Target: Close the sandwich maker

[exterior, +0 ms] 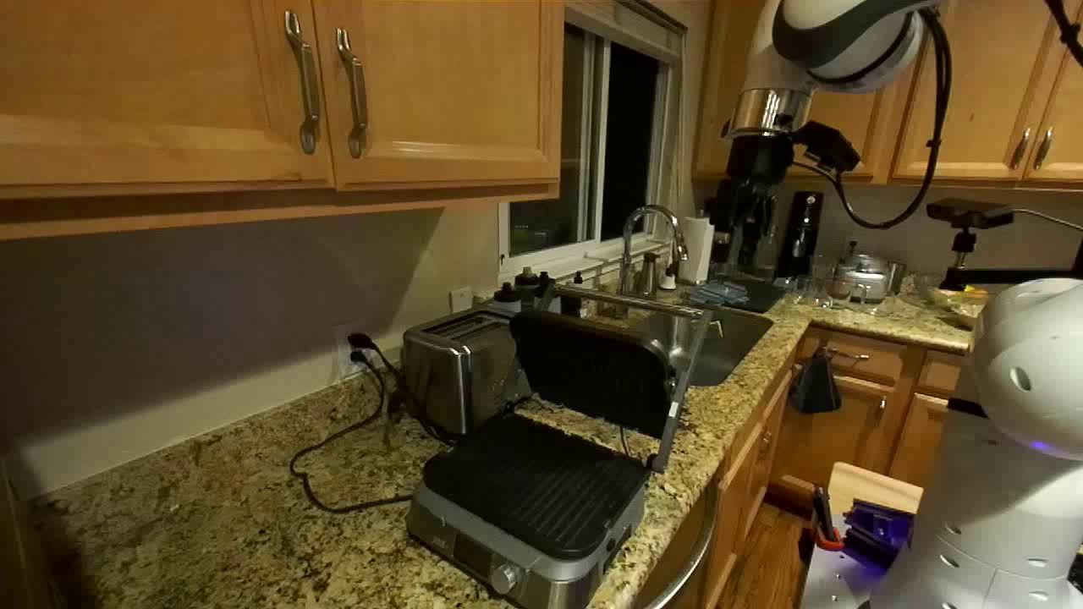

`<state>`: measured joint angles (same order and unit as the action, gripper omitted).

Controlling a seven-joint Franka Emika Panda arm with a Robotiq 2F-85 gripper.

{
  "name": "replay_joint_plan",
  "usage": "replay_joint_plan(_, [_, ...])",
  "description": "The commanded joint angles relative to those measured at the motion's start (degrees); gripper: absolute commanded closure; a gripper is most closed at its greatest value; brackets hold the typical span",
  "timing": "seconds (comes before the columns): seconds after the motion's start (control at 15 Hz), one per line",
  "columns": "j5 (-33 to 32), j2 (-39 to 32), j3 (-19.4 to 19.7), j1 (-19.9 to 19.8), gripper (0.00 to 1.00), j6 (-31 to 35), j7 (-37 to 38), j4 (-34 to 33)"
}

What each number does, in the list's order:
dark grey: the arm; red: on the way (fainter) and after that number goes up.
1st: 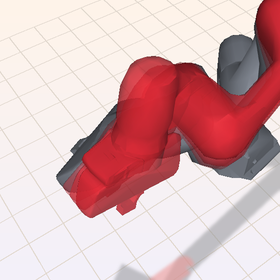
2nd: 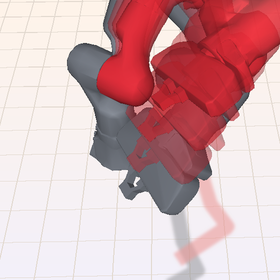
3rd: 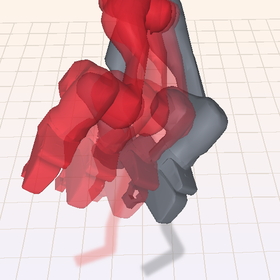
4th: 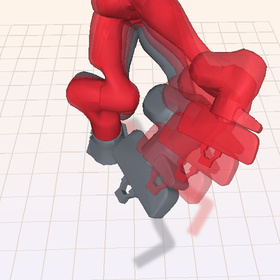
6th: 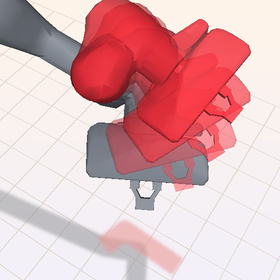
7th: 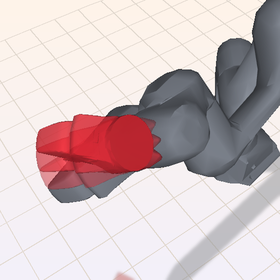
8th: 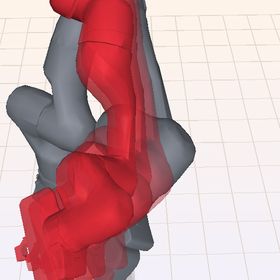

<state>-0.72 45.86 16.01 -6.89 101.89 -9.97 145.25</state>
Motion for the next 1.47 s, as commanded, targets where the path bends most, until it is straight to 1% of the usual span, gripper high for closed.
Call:
replay_joint_plan(0.0, [0.5, -0.2, -0.6, -0.9, 0.00, -0.1, -0.5, -0.1])
replay_joint_plan(0.4, [0.7, -1.1, -0.3, -0.5, 0.00, -0.4, -1.2, -0.6])
replay_joint_plan(0.53, [0.7, -3.4, 0.3, 0.0, 0.00, -0.2, -2.4, -1.8])
replay_joint_plan(0.67, [0.1, -6.9, 1.1, 0.7, 0.00, -0.3, -5.3, -4.1])
replay_joint_plan(0.93, [-3.0, -15.4, 1.5, 0.3, 0.00, 2.2, -10.8, -9.9])
replay_joint_plan(1.07, [-5.2, -20.0, 1.9, 0.1, 0.00, 4.6, -14.8, -12.8])
replay_joint_plan(1.2, [-5.5, -24.8, 2.9, 0.1, 0.00, 8.9, -18.2, -15.6])
replay_joint_plan(1.4, [-0.9, -30.8, 3.8, 0.0, 0.00, 16.1, -19.2, -18.1])
